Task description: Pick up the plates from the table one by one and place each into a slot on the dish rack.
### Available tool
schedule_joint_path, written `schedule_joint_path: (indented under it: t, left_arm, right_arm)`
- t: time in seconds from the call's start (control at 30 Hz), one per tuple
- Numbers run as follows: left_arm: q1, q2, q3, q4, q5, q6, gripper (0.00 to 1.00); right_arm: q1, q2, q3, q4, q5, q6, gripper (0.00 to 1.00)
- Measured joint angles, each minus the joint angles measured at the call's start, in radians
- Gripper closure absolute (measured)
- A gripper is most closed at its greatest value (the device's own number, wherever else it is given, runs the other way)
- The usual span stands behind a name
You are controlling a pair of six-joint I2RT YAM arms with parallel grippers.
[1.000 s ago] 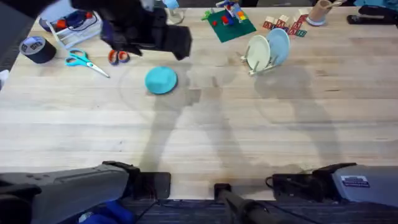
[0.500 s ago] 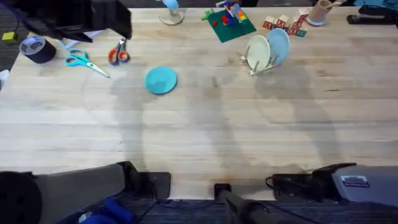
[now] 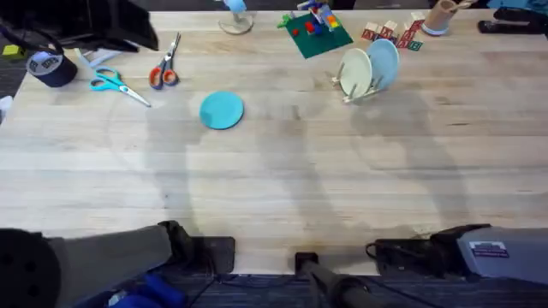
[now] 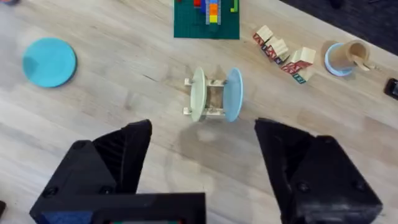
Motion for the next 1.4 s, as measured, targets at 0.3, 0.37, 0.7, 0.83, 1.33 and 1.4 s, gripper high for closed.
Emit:
schedule_joint_path:
  t: [0.3,0.37,0.7,0.83,1.33,1.4]
  left_arm:
    - [0.000,0.000,0.000,0.010,0.027,-0.035,0.959]
    - [0.000,0.000,0.000,0.010,0.029,-0.064,0.959]
    - [0.000,0.006,0.000,0.012,0.139,-0.096,0.960]
    - [0.000,0.067,0.002,-0.004,0.242,-0.061,0.961]
    - [0.106,0.329,0.002,-0.063,0.414,0.141,0.961]
    - [0.103,0.328,0.002,-0.064,0.407,0.155,0.961]
  right_arm:
    - [0.000,0.000,0.000,-0.003,0.000,0.000,0.005]
    - [0.000,0.000,0.000,-0.003,0.000,0.000,0.005]
    - [0.000,0.000,0.000,-0.023,0.000,0.000,0.005]
    - [0.000,0.000,0.000,-0.024,0.000,0.000,0.005]
    - [0.000,0.000,0.000,-0.025,0.000,0.000,0.006]
    - [0.000,0.000,0.000,-0.025,0.000,0.000,0.006]
